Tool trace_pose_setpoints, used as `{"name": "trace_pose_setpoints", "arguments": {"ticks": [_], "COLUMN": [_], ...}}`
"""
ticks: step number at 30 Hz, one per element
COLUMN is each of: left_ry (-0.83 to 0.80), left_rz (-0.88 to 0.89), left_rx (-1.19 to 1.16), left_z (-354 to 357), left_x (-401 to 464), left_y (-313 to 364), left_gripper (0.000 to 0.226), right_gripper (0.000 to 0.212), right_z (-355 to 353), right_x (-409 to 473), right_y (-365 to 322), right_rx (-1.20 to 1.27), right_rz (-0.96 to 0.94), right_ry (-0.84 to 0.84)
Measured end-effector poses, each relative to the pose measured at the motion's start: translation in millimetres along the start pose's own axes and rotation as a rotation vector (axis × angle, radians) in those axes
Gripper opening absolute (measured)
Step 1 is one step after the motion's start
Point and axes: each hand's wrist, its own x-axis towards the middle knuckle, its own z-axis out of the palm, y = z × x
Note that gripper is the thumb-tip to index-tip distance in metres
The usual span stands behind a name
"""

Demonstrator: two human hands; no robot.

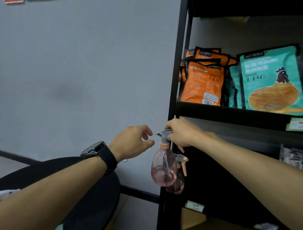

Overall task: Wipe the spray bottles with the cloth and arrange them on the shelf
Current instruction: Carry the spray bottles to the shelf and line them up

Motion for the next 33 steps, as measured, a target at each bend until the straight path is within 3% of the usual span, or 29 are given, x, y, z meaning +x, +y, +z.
{"name": "trace_pose_setpoints", "arguments": {"ticks": [17,33], "left_ry": [-0.065,-0.159], "left_rz": [0.157,0.196], "left_rx": [-0.077,-0.121], "left_z": [59.6,113.4], "left_x": [27.7,55.4], "left_y": [59.4,65.2], "left_gripper": [0.031,0.030], "right_gripper": [0.022,0.023], "right_z": [-14.3,34.5], "right_x": [-35.9,-33.7], "right_y": [86.3,149.0], "right_rx": [-0.048,-0.011], "right_rz": [0.198,0.270], "right_ry": [-0.002,-0.037]}}
